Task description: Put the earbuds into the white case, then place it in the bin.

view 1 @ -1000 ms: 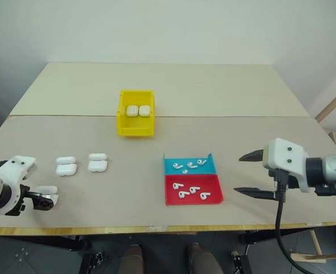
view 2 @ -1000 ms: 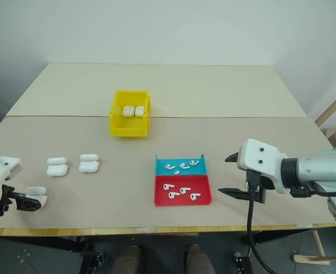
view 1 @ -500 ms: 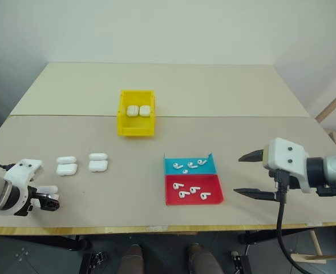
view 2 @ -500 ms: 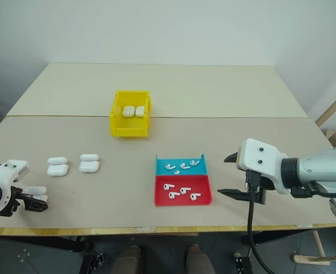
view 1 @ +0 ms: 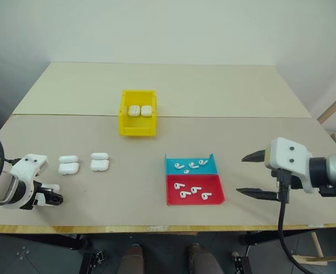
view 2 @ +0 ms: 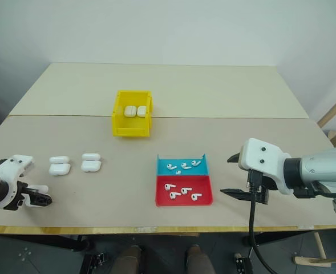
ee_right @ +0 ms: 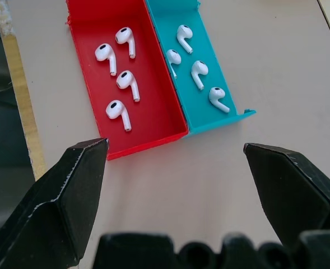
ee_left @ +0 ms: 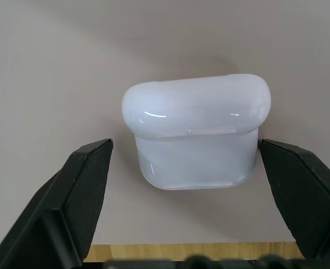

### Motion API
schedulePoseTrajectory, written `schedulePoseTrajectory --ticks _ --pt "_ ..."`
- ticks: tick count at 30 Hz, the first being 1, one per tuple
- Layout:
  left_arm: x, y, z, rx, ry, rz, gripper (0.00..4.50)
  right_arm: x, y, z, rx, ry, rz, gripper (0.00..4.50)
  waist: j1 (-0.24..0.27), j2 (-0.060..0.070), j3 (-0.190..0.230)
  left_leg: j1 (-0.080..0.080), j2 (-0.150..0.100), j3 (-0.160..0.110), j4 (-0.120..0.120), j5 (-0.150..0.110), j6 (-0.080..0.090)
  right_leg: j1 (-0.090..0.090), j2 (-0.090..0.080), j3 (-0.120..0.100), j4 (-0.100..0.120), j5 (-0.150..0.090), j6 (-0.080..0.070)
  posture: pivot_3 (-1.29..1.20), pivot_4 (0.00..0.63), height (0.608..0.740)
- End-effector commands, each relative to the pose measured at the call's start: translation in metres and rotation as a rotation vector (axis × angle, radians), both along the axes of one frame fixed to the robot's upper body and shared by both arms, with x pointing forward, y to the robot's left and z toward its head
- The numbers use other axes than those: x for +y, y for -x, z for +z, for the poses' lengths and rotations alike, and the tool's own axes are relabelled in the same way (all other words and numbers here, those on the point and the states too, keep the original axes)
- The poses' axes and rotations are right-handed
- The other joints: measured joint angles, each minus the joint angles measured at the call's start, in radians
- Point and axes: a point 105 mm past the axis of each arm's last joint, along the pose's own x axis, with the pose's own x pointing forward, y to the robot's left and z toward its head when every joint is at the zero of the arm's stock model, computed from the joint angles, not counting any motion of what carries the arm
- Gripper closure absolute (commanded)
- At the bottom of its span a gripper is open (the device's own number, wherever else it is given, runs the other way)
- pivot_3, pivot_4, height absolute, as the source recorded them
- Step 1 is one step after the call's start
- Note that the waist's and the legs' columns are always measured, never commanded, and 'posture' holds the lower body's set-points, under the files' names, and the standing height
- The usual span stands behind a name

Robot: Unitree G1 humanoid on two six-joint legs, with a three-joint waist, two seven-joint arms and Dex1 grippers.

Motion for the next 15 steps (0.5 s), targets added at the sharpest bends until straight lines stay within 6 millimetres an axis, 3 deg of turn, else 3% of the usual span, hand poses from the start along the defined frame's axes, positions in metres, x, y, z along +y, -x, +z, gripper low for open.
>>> schedulePoseTrajectory --ticks 1,15 --pt "-0.0024 -0.0015 -0.0015 0.005 0.002 -0.009 0.00 0.0007 0.0022 0.0096 -0.045 0.018 -0.002 0.02 0.001 0.000 0.000 0.000 0.000 0.000 0.000 0.000 0.000 0.000 0.000 0.000 0.000 0.000 0.000 0.00 0.150 0.740" --pt "-0.0094 -0.0018 -0.0004 0.018 0.000 -0.051 0.00 0.0005 0.0031 0.0078 -0.042 0.017 -0.018 0.02 0.014 0.000 0.000 0.000 0.000 0.000 0.000 0.000 0.000 0.000 0.000 0.000 0.000 0.000 0.000 0.00 0.150 0.740"
